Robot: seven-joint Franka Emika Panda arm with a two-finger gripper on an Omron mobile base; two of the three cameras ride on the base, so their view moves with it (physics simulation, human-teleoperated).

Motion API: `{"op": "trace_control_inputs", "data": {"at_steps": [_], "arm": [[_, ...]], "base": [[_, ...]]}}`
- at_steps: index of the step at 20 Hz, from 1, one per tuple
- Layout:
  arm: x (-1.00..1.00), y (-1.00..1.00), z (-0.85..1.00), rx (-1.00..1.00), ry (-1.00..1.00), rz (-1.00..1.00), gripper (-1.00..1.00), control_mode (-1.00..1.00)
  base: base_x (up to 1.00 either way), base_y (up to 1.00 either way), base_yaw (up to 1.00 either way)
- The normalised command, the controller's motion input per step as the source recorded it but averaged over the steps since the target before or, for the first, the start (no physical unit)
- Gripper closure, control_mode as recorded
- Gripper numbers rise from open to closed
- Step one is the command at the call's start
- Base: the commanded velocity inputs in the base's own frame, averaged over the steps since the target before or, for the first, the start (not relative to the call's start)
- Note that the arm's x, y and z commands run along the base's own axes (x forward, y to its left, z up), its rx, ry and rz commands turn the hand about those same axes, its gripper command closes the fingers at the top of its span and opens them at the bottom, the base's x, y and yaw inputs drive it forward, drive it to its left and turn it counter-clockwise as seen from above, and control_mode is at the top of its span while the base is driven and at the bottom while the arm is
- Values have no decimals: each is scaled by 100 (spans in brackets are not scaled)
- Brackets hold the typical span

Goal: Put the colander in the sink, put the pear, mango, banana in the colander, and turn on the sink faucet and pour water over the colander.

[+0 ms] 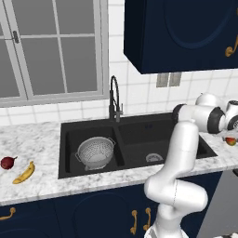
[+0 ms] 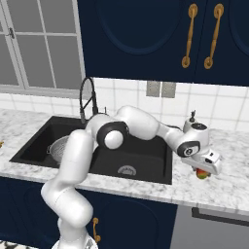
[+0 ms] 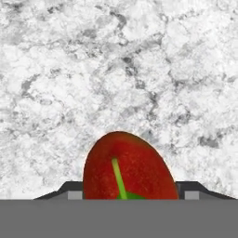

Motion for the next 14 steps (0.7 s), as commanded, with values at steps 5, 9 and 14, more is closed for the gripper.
{"op": "trace_control_inputs", "data": {"at_steps": [5,9,14], "arm": [[-25,62,44,4,-5,12,100,-100],[-24,97,100,1,0,3,100,-100],[-9,100,100,-2,7,6,100,-100]], "base": [[0,0,0],[0,0,0],[0,0,0]]}}
